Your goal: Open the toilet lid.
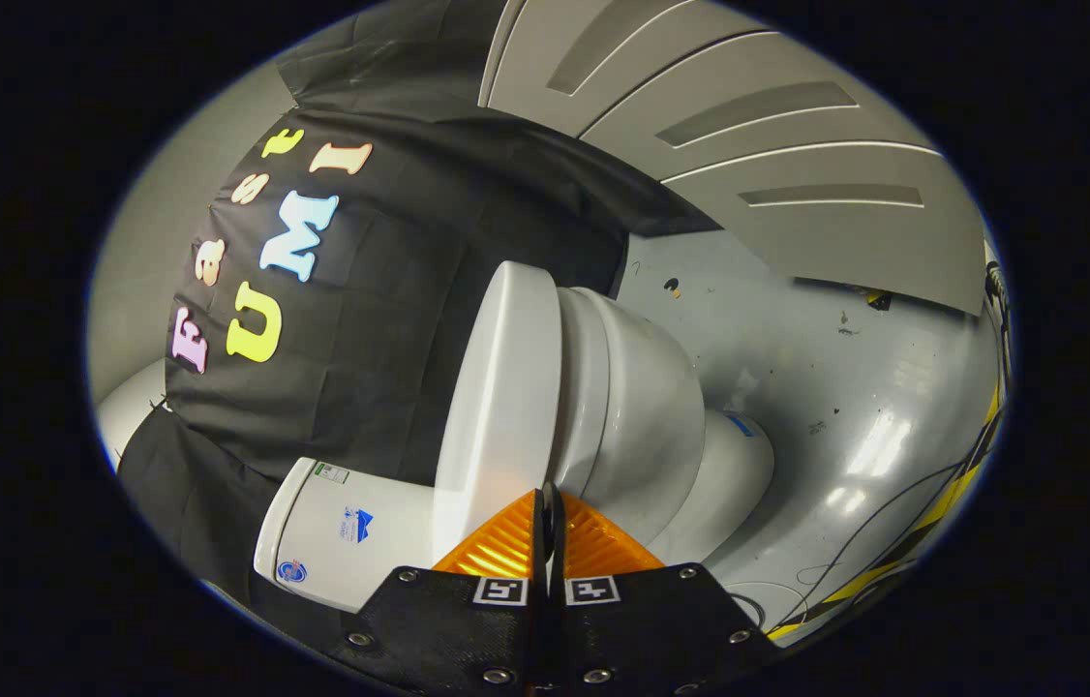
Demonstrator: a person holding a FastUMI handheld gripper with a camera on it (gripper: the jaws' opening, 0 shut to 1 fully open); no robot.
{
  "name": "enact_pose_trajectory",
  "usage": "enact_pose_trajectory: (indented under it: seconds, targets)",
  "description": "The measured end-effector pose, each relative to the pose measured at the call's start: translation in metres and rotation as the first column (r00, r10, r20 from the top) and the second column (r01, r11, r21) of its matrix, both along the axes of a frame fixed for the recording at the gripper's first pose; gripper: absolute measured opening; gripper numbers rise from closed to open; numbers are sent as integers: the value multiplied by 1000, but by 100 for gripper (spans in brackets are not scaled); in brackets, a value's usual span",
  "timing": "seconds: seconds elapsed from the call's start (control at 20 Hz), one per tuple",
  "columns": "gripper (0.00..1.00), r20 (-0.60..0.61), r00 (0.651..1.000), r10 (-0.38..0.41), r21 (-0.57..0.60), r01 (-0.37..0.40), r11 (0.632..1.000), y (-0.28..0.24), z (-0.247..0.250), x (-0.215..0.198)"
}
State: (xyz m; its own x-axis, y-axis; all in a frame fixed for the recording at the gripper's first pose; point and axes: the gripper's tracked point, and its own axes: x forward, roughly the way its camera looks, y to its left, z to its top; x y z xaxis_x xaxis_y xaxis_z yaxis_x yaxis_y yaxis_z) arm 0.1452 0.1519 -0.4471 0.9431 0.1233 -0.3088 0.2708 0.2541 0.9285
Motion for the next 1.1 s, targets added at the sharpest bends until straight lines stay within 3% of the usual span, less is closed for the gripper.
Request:
enact_pose_trajectory:
  seconds: [0.15, 0.5, 0.7, 1.1]
  targets:
    - [0, -14, 1000, 3, -12, -3, 1000, 1, 1, 1]
    - [0, -53, 998, 30, -179, -39, 983, 6, 30, 1]
    - [0, -97, 990, 100, -323, -126, 938, 7, 61, 2]
    - [0, -42, 995, 87, -510, -96, 855, 30, 140, 1]
